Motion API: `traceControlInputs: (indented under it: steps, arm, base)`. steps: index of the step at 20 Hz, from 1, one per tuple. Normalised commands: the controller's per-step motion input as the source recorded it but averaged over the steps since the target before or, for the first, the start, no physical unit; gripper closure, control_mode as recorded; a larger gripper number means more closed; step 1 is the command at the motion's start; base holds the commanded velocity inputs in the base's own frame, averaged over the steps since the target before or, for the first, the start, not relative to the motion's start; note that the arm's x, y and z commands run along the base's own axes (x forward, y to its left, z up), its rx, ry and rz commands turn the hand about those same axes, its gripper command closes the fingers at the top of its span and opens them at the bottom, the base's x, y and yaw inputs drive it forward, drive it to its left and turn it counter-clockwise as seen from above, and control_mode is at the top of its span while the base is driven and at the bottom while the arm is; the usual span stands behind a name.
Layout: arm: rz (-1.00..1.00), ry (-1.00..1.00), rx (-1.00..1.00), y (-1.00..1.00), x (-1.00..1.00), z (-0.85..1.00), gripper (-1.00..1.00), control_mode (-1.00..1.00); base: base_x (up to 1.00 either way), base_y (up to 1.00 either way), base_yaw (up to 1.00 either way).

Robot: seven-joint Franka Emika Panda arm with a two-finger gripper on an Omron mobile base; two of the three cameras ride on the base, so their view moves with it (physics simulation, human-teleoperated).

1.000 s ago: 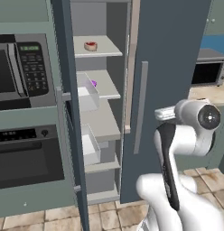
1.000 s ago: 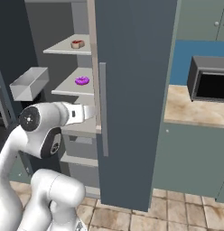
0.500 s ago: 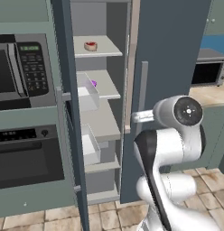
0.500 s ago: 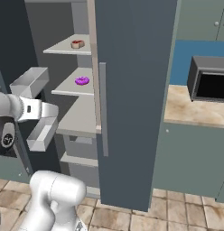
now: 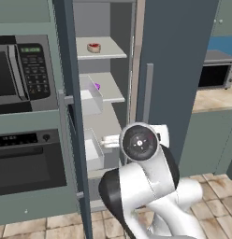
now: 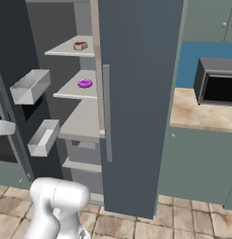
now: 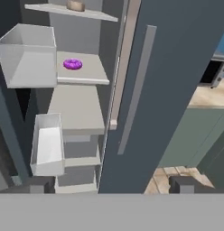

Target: There's a steak in the fridge that needs to be moved to the freezer for freezing. Pick up the steak from the fridge, place it on any shelf in the freezer, and close the fridge and freezer doors when done.

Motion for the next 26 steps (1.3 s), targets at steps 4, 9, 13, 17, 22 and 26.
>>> traceControlInputs:
  steps: [4,9,13,17,22,26]
  arm:
    - [-0.10,0.00,-0.01,0.83,-0.01,-0.38,-1.00,-1.00]
    - [-0.15,0.00,-0.13,0.86,0.16,-0.36,-1.00,-1.00]
    - [-0.13,-0.01,-0.08,0.76,0.45,-0.60,-1.00,-1.00]
    - [-0.03,-0.20,0.01,0.52,0.40,-0.80,-1.00,-1.00]
    - [0.00,-0.28,0.02,0.81,0.49,-0.69,-1.00,-1.00]
    - [0.00,-0.09,0.11,0.71,0.52,-0.45,-1.00,-1.00]
  base:
    - [0.00,0.00,0.00]
    - [0.00,0.00,0.00]
    - [0.00,0.00,0.00]
    - [0.00,0.00,0.00]
    - [0.00,0.00,0.00]
    - [0.00,0.00,0.00]
